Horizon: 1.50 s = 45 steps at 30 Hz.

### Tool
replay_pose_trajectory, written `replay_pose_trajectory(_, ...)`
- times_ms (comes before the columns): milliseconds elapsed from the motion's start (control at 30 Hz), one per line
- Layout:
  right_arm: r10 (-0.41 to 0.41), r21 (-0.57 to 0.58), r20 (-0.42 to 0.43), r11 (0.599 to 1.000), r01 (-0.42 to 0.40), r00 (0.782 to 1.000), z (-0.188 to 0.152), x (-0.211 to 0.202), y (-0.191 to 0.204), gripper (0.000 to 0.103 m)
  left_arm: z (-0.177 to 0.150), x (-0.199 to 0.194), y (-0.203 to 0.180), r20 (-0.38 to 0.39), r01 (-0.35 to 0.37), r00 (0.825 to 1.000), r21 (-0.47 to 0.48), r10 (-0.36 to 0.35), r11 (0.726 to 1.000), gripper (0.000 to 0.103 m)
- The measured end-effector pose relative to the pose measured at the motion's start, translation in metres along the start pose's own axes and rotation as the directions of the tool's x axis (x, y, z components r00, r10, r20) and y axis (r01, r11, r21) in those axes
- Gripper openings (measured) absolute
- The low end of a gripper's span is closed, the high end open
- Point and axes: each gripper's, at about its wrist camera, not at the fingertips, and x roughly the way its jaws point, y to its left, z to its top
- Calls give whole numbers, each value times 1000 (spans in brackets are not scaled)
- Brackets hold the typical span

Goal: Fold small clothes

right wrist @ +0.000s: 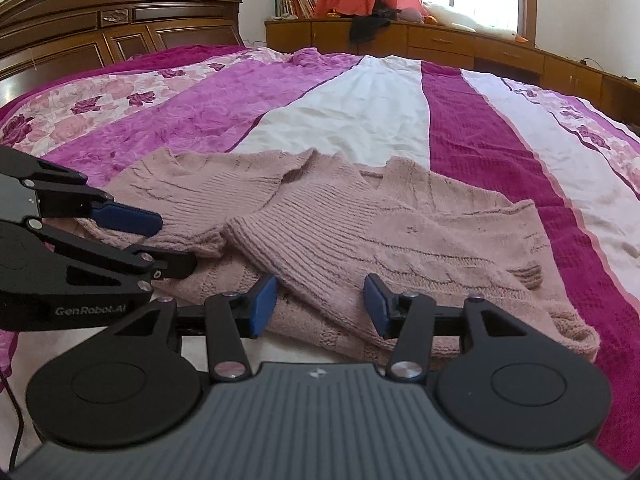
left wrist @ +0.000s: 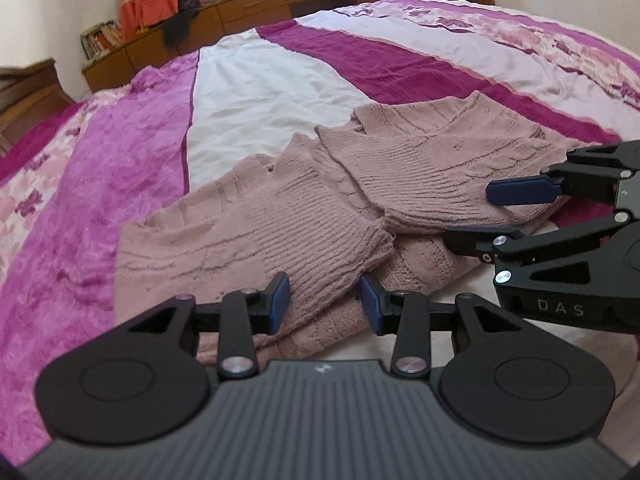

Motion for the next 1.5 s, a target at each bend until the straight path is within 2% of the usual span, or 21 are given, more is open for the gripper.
replay_pose_trajectory(200,3,23,-1,1000,-3,1000,-1,2,-3,57,-1,8,-8,30,-19,999,54,17,998,42)
replay_pose_trajectory(400,-11,-26,9,1000,11,1000,0,4,3,57,-3,10,-10,56,-25,998,74,21,997,42)
replay_pose_trajectory(433,-14,-36,11,999,14,1000,0,4,4,57,-3,9,-9,59,-21,998,67,17,998,38)
replay_pose_trajectory(467,-15,-45,11,999,15,1000,1,5,5,56,-3,9,-7,61,-13,998,59,9,998,27)
replay_pose_trajectory(567,-11,-58,16,998,12,1000,1,5,7,56,-1,6,1,67,2,998,21,-3,1000,16)
replay_pose_trajectory(667,9,-43,21,999,-8,1000,2,4,5,56,3,2,12,79,-6,997,-16,8,1000,14)
replay_pose_trajectory(933,45,-86,38,995,-41,998,3,4,10,56,21,2,59,103,-132,985,-62,138,989,14)
replay_pose_trajectory(1233,30,-114,45,993,-25,999,1,12,15,56,40,21,106,138,-254,957,-26,255,967,14)
replay_pose_trajectory(1300,33,-108,44,994,-28,999,2,13,13,54,39,33,114,120,-268,956,-30,270,963,14)
replay_pose_trajectory(1500,22,-102,52,995,-17,998,3,15,10,40,25,72,133,24,-284,958,-47,285,958,16)
